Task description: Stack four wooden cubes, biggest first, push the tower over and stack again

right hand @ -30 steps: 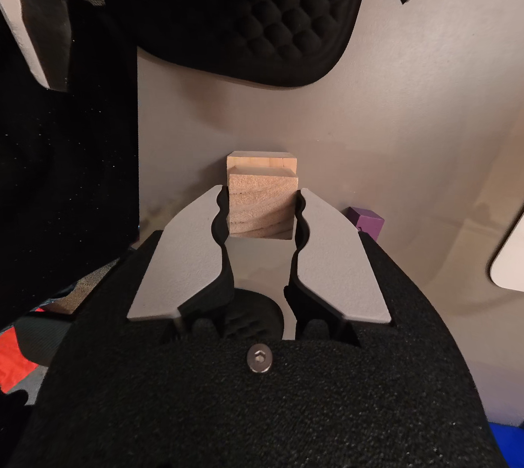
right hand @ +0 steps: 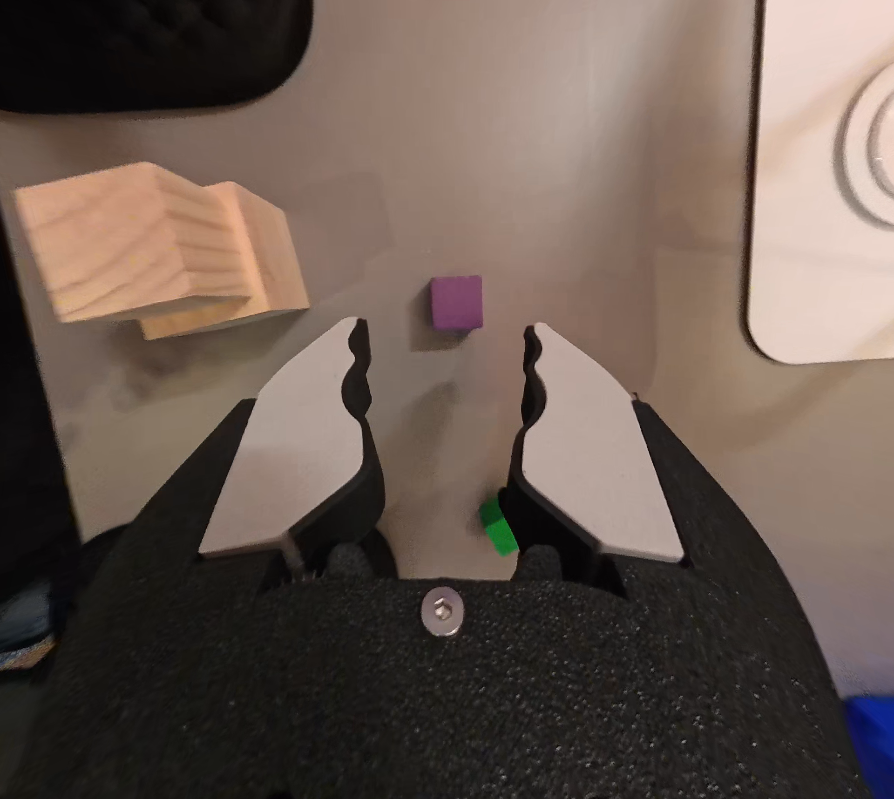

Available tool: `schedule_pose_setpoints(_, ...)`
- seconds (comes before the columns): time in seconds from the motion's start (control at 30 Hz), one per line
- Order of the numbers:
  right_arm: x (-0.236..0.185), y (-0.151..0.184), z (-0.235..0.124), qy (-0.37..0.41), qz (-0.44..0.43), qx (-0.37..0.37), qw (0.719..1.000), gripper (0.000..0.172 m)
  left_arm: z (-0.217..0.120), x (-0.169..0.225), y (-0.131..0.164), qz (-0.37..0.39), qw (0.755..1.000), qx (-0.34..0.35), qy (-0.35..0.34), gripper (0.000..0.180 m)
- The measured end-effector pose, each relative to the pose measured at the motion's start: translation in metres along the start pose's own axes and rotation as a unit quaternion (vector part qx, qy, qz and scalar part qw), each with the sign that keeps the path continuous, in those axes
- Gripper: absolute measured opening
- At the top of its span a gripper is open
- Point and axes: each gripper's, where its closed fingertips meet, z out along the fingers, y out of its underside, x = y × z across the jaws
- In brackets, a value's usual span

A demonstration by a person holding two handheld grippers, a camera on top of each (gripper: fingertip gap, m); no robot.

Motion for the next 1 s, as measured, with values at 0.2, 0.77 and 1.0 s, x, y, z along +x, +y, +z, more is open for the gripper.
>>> schedule_pose_setpoints(0.2,0.009,0.012,0.038,-0.005,-0.014,-0.013,1.0,0.052,-0.001,-0.001,-0.001,-0.003,1.0,0.002,0.0,0.128)
schedule_pose_setpoints(0.77,-0.006,-0.02,-0.005,0.023,-0.061,-0.011,0.998,0.026,0.0,-0.001,0.0,-0.004,1.0,0.001,0.0,0.127)
schedule_pose_setpoints(1.0,-0.068,-0.056,-0.05,-0.032,-0.089,0.018,0.995,0.026,0.0,0.0,0.0,-0.001,1.0,0.0,0.0,0.127)
